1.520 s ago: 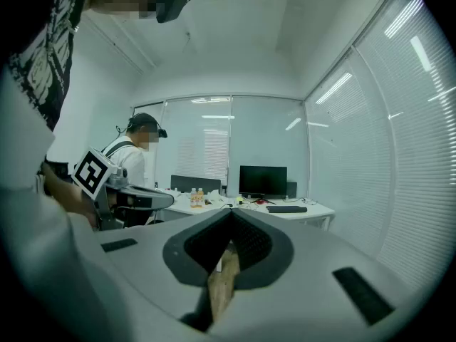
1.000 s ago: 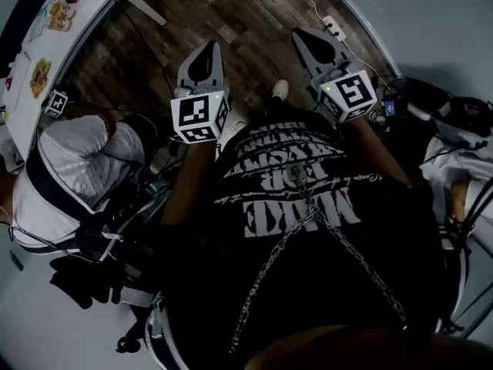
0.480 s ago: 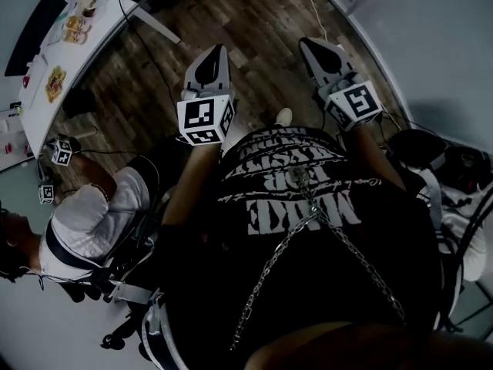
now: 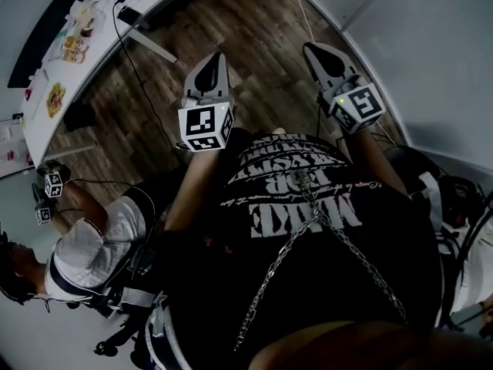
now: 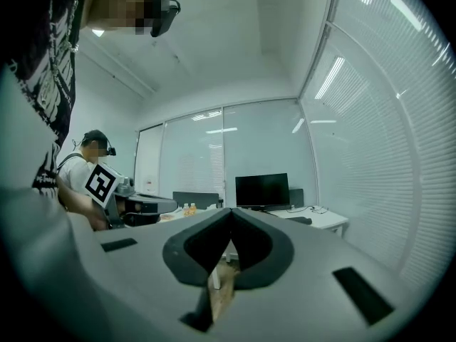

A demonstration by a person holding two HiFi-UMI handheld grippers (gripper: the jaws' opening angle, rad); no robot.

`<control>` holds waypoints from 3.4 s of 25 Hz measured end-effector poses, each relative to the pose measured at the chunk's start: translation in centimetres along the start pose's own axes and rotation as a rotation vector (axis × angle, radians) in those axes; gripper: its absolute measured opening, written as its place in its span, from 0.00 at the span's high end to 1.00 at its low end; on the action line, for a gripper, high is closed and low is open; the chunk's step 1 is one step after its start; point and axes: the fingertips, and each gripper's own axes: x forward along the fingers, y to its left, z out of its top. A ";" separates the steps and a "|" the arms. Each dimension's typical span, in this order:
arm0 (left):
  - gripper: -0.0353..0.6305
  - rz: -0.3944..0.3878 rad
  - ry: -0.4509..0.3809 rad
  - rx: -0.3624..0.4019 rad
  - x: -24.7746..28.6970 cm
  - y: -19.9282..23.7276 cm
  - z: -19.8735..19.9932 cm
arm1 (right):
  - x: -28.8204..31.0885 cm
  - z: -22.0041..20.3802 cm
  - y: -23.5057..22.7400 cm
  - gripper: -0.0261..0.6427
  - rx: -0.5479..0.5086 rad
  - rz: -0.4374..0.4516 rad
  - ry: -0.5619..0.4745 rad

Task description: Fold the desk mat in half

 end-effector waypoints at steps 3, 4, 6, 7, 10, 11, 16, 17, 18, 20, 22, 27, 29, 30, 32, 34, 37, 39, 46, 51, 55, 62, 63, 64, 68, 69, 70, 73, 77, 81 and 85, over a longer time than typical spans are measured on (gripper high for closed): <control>0.94 0.022 0.029 -0.026 0.1 0.6 -1.2 | 0.2 -1.2 -0.2 0.96 0.010 0.001 0.017; 0.94 0.028 0.038 -0.037 0.0 1.0 -1.7 | 0.6 -1.4 0.2 0.96 0.016 0.005 0.021; 0.94 0.032 0.051 -0.054 0.1 1.9 -2.3 | 1.6 -1.8 0.7 0.96 0.023 0.013 0.027; 0.94 0.031 0.054 -0.059 0.3 2.3 -2.4 | 2.1 -2.1 0.7 0.96 0.020 0.014 0.030; 0.94 0.018 0.054 -0.059 1.8 3.3 -2.4 | 3.6 -2.2 0.2 0.96 0.014 0.011 0.025; 0.94 0.010 0.053 -0.056 2.5 3.6 -2.3 | 4.1 -2.1 -0.2 0.96 0.020 0.003 0.023; 0.94 -0.053 0.047 -0.042 5.7 4.4 -1.6 | 6.4 -1.8 -2.2 0.96 0.038 -0.044 0.021; 0.94 -0.063 0.047 -0.041 6.4 4.8 -1.4 | 6.9 -1.5 -2.4 0.96 0.030 -0.048 0.018; 0.94 -0.069 0.048 -0.044 7.0 5.3 -1.3 | 7.4 -1.4 -2.5 0.96 0.023 -0.052 0.018; 0.94 -0.077 0.048 -0.062 8.0 6.4 -1.1 | 8.3 -1.4 -2.5 0.96 0.033 -0.055 0.025; 0.94 -0.082 0.044 -0.072 8.9 7.4 -0.7 | 9.4 -1.6 -2.4 0.96 0.073 -0.049 0.034; 0.94 -0.096 0.034 -0.067 11.3 9.2 0.0 | 12.8 -1.5 -2.5 0.96 0.083 -0.014 0.046; 0.94 -0.106 0.042 -0.074 12.1 9.9 -0.4 | 14.0 -1.8 -2.9 0.96 0.101 -0.011 0.055; 0.94 -0.113 0.046 -0.075 12.6 10.2 -0.5 | 14.6 -2.0 -3.1 0.96 0.107 -0.012 0.060; 0.94 -0.126 0.050 -0.072 13.5 10.7 -0.7 | 15.8 -2.2 -3.5 0.96 0.113 -0.017 0.066; 0.94 -0.135 0.048 -0.069 14.5 11.3 -0.6 | 16.8 -2.1 -3.9 0.96 0.110 -0.022 0.070; 0.94 -0.160 0.038 -0.069 16.0 12.1 0.3 | 18.0 -1.3 -4.5 0.96 0.098 -0.043 0.070; 0.94 -0.187 0.035 -0.068 16.9 12.6 0.7 | 18.6 -0.9 -5.0 0.96 0.105 -0.073 0.068; 0.94 -0.243 0.034 -0.063 18.9 14.9 0.6 | 20.7 -1.5 -5.2 0.96 0.129 -0.130 0.073; 0.94 -0.240 0.043 -0.131 19.8 16.8 0.3 | 21.5 -1.6 -5.9 0.96 0.133 -0.164 0.090; 0.94 -0.237 0.052 -0.136 20.7 17.0 -0.1 | 21.8 -1.2 -7.1 0.96 0.058 -0.180 0.106; 0.94 -0.159 0.085 -0.160 23.2 19.4 -1.2 | 25.4 -2.5 -11.5 0.96 0.077 -0.136 0.140; 0.94 -0.148 0.090 -0.173 23.7 19.9 -1.1 | 26.3 -2.5 -11.9 0.96 0.093 -0.113 0.144; 0.94 -0.143 0.092 -0.184 24.3 20.1 -1.0 | 27.2 -2.4 -12.4 0.96 0.106 -0.089 0.147; 0.94 -0.142 0.071 -0.183 26.9 20.3 -0.1 | 30.4 -1.9 -14.3 0.96 0.113 -0.025 0.162; 0.94 -0.134 0.067 -0.179 27.4 20.4 0.0 | 30.9 -2.0 -14.5 0.96 0.114 -0.011 0.165; 0.94 -0.121 0.065 -0.176 27.9 20.5 -0.1 | 31.3 -2.1 -14.8 0.96 0.114 0.002 0.168; 0.93 -0.073 0.063 -0.169 30.0 21.2 0.0 | 32.2 -1.9 -16.5 0.96 0.104 0.025 0.172; 0.94 -0.064 0.074 -0.179 33.0 20.8 0.2 | 32.9 -1.7 -19.3 0.96 0.106 0.034 0.173; 0.94 -0.070 0.087 -0.171 35.6 19.3 0.7 | 33.0 -1.6 -21.8 0.96 0.114 0.054 0.171; 0.93 -0.055 0.084 -0.162 37.6 18.0 1.4 | 32.6 -1.6 -24.3 0.96 0.122 0.077 0.167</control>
